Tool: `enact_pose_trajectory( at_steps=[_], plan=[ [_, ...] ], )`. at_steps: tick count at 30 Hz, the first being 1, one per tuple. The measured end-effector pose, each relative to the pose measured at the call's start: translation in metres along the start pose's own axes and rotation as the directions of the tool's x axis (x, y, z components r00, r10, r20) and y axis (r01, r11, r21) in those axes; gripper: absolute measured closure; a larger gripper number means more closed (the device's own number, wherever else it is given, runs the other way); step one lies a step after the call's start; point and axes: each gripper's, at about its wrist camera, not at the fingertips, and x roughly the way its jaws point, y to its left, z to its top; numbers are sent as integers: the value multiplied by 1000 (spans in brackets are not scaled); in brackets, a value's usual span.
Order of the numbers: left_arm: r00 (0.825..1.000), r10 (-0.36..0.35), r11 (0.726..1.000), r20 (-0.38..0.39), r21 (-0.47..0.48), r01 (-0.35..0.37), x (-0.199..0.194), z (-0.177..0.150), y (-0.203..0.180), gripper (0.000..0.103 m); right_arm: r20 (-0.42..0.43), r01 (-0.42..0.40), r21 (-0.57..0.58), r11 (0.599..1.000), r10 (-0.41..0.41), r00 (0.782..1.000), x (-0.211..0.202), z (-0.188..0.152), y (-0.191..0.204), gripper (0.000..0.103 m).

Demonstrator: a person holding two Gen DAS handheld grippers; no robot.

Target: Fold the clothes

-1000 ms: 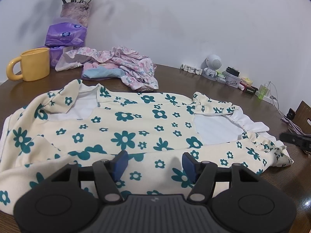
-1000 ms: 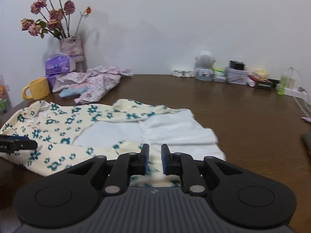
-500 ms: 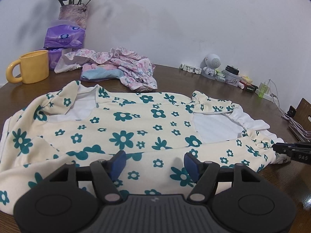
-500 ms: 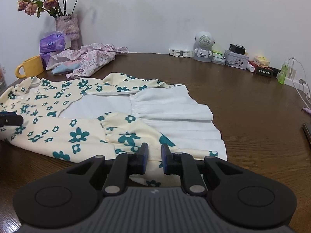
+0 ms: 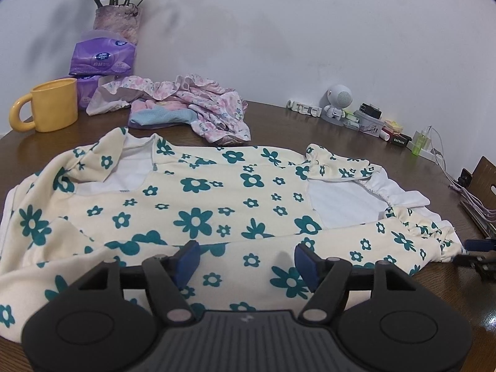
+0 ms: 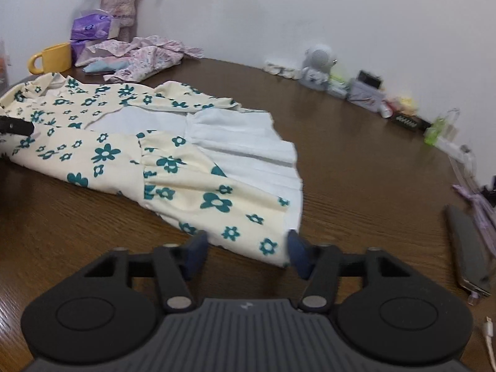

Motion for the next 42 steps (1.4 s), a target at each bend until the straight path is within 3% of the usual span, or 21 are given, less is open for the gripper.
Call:
enact_pose_trajectory(
  at_steps=[2, 11, 17, 20, 24, 29, 35, 38, 42],
  plan=[
    [1000, 0, 1000, -2, 3, 0, 0, 0, 0, 36, -7, -17, 21, 1000, 17, 1000, 7, 5, -8, 95],
    [1000, 18, 999, 0, 35, -18, 1, -2, -4, 36, 10, -20, -28, 999, 20, 1000, 20, 8, -18, 98],
    [1000, -14, 997, 14, -70, 15, -21, 1, 16, 36, 24, 2, -40, 999, -1, 1000, 18, 5, -12, 98],
    [995, 92, 994, 42, -70, -89, -50, -6, 30, 35, 26, 9, -33, 999, -9, 1000, 18, 5, -11, 97],
    [967, 251, 964, 52, -105, -244, -83, -19, 59, 35, 27, 19, -28, 999, -18, 999, 18, 5, -8, 97],
    [946, 324, 944, 24, -78, -321, -98, -29, 83, 43, 26, 28, -18, 999, -28, 999, 19, 6, -6, 97],
    [927, 374, 927, 36, -27, -373, -102, -30, 95, 43, 18, 40, -26, 999, -39, 999, 19, 7, -3, 96],
    [935, 356, 934, 16, -29, -355, -101, -29, 108, 45, 15, 43, -23, 999, -43, 999, 19, 8, -2, 96],
    [958, 288, 957, -2, -42, -288, -100, -28, 115, 62, 12, 52, -29, 998, -52, 999, 20, 8, -1, 96]
  ],
)
